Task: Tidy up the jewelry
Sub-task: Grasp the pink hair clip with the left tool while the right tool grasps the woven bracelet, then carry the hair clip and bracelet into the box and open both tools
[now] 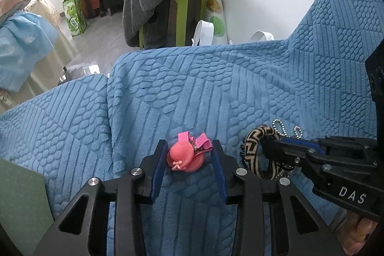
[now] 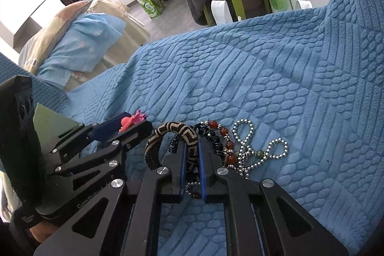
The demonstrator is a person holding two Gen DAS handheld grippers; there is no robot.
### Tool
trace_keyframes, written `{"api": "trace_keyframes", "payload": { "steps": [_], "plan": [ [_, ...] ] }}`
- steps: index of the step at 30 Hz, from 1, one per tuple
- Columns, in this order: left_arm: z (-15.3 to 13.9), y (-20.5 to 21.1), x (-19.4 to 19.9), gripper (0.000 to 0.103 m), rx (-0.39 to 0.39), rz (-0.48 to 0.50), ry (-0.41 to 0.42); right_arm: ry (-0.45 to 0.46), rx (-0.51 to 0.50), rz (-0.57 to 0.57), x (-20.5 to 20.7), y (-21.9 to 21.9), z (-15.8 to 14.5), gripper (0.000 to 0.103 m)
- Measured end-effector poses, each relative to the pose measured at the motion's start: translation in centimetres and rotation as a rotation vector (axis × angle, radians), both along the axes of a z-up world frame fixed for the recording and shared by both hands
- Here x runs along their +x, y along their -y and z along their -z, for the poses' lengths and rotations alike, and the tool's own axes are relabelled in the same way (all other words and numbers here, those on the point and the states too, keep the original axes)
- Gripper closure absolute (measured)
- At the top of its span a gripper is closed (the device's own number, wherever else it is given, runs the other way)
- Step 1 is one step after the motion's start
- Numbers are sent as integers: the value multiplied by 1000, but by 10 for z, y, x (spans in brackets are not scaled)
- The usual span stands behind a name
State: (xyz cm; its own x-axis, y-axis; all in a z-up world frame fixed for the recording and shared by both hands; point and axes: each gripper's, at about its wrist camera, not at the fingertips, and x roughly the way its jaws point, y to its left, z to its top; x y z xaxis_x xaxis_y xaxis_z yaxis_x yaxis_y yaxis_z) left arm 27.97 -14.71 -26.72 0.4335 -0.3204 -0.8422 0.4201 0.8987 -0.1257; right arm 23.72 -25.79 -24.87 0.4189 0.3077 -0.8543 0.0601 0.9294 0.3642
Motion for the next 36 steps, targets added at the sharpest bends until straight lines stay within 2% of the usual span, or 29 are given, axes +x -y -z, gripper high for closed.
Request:
{"api": "trace_keyframes", "payload": {
  "steps": [8,11,28,36],
  "plan": [
    [-19,-13,-8,67,-77,-44,-1,56,-21,37,-12,8,-25,97],
    [-27,-17,-12,67,-96,-46,-5,75,-58,39,-21,6,-36,97],
    [-74,-41,-74,67,-137,-78,-23,43,-99,33,-77,-11,-58,97],
    [-98,-52,-90,67,-149,-98,-10,77,-102,22,-89,-22,-81,97]
  ]
}}
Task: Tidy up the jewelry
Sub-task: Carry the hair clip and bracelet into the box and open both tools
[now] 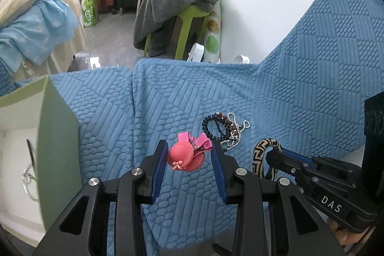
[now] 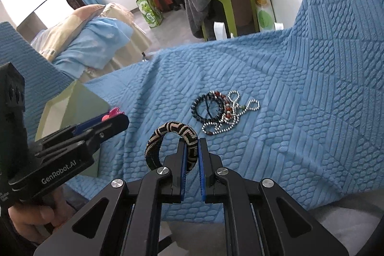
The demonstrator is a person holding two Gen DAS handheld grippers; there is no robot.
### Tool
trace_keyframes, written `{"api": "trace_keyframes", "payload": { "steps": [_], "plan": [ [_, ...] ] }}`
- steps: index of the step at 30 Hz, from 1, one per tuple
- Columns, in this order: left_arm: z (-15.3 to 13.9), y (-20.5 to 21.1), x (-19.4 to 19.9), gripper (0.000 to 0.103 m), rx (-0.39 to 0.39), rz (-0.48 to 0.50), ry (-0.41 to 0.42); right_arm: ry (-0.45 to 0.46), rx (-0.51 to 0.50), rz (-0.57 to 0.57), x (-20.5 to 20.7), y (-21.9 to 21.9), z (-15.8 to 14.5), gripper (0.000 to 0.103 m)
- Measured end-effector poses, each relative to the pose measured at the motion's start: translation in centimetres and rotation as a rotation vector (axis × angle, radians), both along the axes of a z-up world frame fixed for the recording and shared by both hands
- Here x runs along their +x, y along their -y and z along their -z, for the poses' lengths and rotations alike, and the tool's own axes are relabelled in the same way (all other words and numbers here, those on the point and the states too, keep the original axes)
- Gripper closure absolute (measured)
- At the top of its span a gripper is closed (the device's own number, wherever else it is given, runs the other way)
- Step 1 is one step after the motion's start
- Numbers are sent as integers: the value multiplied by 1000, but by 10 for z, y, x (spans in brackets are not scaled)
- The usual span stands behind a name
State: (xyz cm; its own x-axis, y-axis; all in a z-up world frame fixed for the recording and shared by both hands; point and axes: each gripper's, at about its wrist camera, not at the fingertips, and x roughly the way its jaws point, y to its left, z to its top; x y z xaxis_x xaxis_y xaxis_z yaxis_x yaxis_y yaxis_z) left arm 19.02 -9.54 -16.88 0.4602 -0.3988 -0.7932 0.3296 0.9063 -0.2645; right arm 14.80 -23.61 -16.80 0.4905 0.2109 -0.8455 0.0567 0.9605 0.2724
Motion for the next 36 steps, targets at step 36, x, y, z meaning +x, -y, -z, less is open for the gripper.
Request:
{"api": "trace_keyframes", "payload": {
  "steps": [36],
  "plan": [
    [-157,-133,10,67,-39,-198,165,228,18,-131,40,-102,-133,97]
  ]
}}
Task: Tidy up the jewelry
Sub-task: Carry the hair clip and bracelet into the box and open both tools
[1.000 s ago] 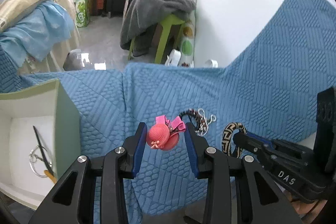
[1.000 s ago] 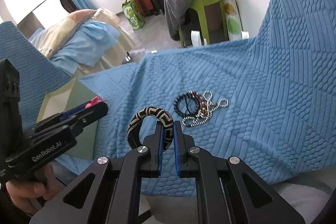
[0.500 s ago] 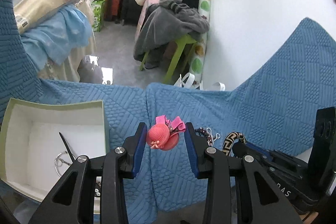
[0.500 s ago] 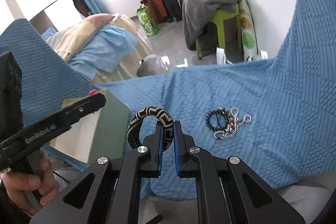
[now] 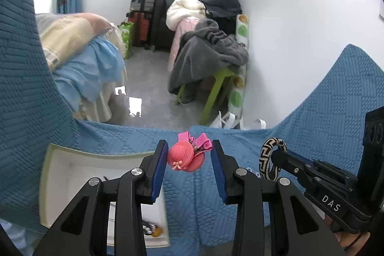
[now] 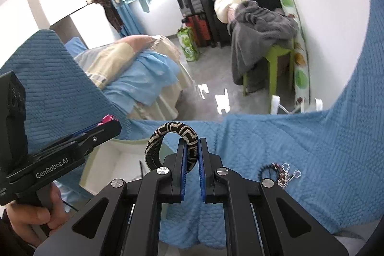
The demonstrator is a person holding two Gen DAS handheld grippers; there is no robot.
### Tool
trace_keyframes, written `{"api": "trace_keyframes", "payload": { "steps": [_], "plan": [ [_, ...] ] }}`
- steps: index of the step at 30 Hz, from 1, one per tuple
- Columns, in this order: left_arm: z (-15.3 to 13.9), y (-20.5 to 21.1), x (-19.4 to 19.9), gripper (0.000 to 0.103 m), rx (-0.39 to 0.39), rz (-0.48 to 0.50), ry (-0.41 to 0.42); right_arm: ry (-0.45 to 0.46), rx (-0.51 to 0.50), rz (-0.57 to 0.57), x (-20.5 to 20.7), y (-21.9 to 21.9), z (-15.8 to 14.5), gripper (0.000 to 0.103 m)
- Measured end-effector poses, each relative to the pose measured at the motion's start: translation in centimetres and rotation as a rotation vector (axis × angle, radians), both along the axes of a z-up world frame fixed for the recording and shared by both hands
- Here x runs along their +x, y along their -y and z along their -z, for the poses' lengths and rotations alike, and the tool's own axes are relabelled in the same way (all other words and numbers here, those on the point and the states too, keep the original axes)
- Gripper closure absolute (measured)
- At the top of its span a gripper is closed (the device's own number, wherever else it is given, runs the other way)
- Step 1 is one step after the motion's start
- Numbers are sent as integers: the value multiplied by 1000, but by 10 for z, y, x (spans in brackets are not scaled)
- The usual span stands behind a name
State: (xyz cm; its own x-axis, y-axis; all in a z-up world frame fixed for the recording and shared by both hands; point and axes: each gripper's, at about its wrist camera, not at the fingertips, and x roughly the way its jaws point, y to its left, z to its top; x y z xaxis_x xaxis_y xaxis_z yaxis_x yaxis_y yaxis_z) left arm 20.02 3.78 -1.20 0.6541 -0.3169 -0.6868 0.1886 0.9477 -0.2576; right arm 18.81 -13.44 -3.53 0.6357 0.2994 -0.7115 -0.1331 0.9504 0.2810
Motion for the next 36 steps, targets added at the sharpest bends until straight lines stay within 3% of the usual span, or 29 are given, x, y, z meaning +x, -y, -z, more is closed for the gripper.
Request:
{"api": "trace_keyframes", "payload": {
  "steps": [10,23,30,36],
  "plan": [
    [-7,-46,-5,66,9,-59,21,36,0,-89,9,-50,-14,97],
    [12,-116,-9,66,-20,-163,-23,3,-7,-199,11,-114,2,97],
    [53,-146,-11,66,-1,-177,-104,-50,-30,-263,13,-150,25,97],
    [104,-170,-16,66,4,-200,-212,-160,-56,-305,9,-171,66,97]
  ]
}}
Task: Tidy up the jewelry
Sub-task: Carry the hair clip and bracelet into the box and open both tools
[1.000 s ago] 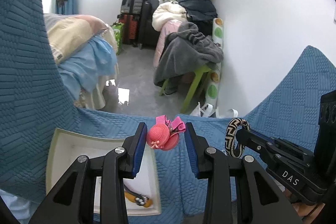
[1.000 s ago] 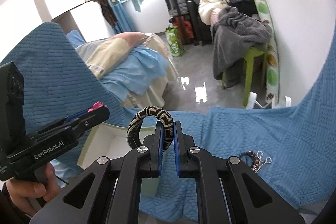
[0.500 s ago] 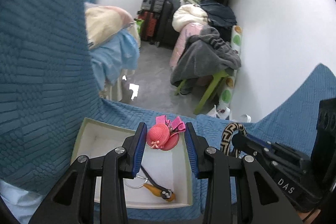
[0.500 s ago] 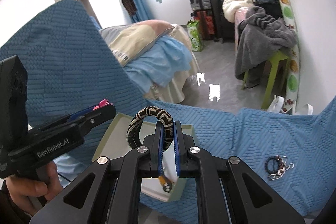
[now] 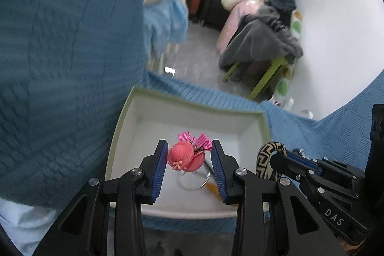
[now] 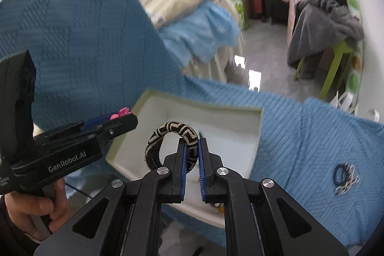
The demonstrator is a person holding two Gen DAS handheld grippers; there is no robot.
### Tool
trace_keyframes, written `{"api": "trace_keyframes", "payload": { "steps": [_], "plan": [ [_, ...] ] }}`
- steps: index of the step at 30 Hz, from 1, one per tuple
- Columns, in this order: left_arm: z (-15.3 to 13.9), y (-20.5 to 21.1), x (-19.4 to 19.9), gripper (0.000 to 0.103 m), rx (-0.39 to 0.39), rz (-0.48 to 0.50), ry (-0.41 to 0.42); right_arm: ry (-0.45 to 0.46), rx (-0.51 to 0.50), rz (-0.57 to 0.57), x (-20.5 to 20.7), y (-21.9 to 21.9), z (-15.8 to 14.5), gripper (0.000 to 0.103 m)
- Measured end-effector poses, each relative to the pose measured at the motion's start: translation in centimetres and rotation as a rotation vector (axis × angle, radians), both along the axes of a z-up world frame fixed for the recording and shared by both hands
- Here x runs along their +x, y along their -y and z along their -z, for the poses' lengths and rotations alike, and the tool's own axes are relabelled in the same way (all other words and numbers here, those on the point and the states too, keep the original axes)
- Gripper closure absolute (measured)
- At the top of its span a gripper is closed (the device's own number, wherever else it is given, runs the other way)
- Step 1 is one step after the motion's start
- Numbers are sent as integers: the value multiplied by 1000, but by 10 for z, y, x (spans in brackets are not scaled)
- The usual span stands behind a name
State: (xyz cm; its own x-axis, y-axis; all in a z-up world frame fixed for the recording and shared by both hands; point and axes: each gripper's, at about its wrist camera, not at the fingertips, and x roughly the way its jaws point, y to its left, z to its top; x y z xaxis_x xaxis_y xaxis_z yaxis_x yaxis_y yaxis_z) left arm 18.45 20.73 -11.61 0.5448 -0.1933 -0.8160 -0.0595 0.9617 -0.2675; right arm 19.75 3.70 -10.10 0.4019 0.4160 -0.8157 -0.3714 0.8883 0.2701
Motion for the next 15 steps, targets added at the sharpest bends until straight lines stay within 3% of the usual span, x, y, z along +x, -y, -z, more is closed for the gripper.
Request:
{"api": "trace_keyframes", "payload": {
  "steps": [7,15],
  "plan": [
    [46,-9,-10,66,-15,-10,-81,-99,-58,-40,-7,-18,42,96],
    [64,-12,-21,65,-34,-16,-100,-146,-98,-63,-9,-25,65,95]
  ]
}}
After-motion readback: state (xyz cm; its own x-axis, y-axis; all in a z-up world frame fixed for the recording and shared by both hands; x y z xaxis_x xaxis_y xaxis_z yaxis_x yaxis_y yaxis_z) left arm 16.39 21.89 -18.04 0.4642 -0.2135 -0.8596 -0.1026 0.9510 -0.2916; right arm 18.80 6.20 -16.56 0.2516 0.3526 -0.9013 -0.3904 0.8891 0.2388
